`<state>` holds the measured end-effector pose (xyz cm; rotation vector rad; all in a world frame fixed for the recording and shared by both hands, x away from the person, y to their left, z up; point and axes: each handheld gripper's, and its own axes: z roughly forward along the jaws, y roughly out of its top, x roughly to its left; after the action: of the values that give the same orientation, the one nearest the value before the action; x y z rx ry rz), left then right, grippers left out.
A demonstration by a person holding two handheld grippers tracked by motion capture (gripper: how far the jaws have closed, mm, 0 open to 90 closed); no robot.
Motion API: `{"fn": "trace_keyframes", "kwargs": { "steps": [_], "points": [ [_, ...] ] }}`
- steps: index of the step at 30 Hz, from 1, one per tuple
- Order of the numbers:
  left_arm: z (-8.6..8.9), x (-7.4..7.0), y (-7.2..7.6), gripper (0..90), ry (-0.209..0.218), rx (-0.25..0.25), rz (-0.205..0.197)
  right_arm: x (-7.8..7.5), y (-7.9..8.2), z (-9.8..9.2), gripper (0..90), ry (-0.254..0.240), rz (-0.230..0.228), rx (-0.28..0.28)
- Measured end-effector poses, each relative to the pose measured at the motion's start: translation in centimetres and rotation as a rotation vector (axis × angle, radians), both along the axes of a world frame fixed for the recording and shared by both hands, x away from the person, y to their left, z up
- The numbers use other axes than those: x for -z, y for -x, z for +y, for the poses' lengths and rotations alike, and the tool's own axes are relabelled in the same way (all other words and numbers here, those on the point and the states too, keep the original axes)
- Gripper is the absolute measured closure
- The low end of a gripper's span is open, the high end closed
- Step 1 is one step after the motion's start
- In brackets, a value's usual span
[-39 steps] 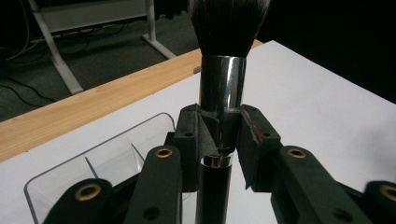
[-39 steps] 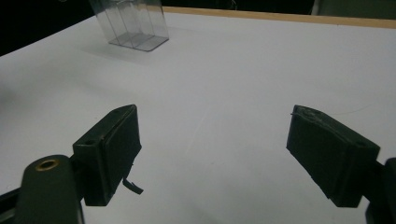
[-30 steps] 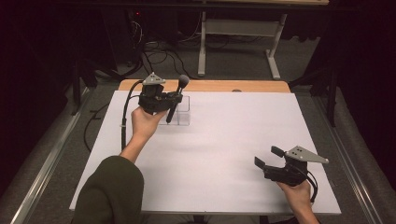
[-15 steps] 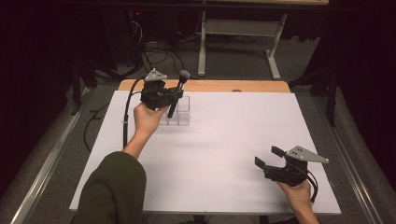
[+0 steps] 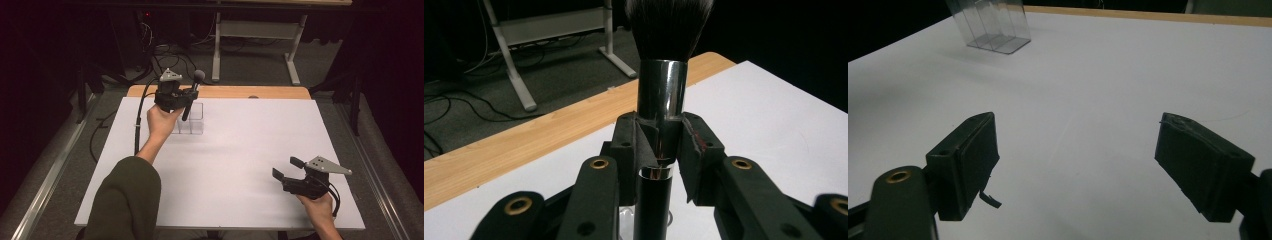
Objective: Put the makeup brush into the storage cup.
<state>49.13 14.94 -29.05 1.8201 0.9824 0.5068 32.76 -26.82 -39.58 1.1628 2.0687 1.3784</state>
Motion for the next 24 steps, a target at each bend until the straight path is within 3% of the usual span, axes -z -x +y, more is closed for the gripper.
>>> {"fn": "trace_keyframes", "kwargs": {
  "steps": [24],
  "points": [
    [-0.5, 1.7, -2.1, 70.7, 0.009, -0.067, 0.002, 0.0, 0.0, 0.0, 18.8, -0.006, 0.005, -0.006]
  ]
}}
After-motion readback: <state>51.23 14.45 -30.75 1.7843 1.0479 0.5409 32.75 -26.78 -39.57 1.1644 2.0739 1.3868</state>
